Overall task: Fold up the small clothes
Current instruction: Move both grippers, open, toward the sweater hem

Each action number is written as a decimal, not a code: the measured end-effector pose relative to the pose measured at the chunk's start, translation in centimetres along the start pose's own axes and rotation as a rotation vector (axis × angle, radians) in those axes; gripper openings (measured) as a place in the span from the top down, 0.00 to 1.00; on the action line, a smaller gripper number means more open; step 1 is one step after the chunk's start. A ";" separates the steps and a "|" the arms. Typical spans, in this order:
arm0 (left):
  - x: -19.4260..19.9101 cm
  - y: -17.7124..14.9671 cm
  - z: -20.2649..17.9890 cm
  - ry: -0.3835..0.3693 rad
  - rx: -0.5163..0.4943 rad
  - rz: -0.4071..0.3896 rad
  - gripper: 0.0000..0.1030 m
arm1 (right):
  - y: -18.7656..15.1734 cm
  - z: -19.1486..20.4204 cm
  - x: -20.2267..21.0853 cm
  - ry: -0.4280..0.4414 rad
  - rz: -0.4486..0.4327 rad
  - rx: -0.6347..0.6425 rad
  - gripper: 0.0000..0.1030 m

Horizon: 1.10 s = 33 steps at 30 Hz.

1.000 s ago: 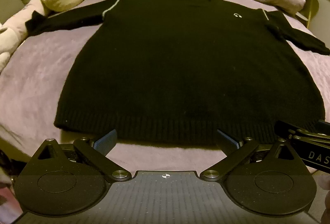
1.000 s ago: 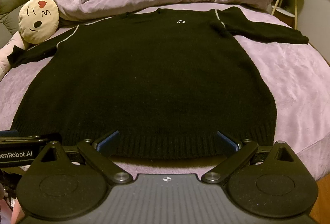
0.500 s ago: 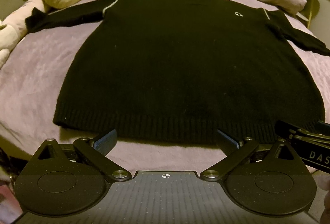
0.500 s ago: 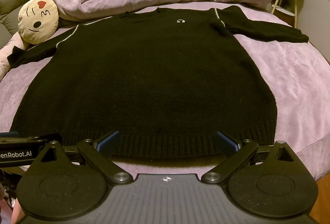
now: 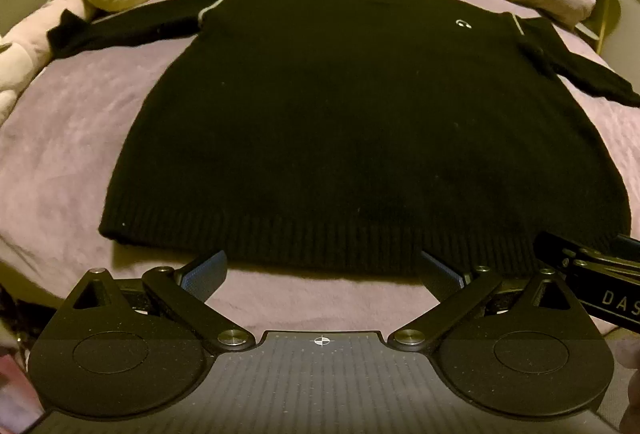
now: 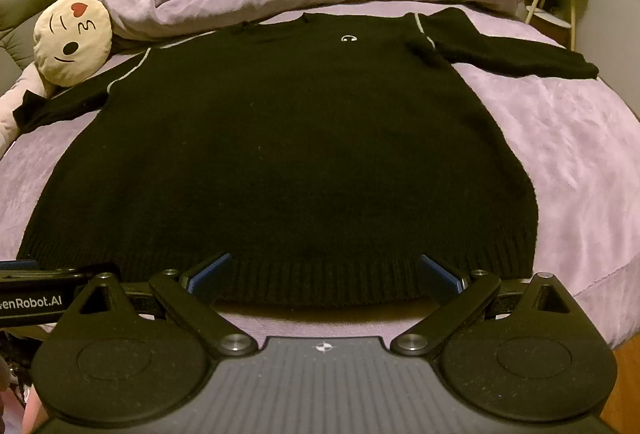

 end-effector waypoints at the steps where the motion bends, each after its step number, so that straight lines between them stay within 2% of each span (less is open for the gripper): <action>1: 0.0 0.0 0.0 0.000 0.000 0.000 0.00 | 0.0 -0.1 0.0 0.001 0.000 -0.001 0.04; 33: -1.4 0.1 0.2 -0.007 0.023 0.044 0.00 | 0.3 -1.0 -1.3 0.021 0.026 -0.031 0.04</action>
Point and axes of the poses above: each gripper's, at about its wrist camera, not at the fingertips, and x roughly against the way its jaws point, z to its left, y to its top, the point moved 7 cm from there along -x, roughly the way its jaws point, and after that the axes turned 7 degrees about z, right-handed, at the moved point
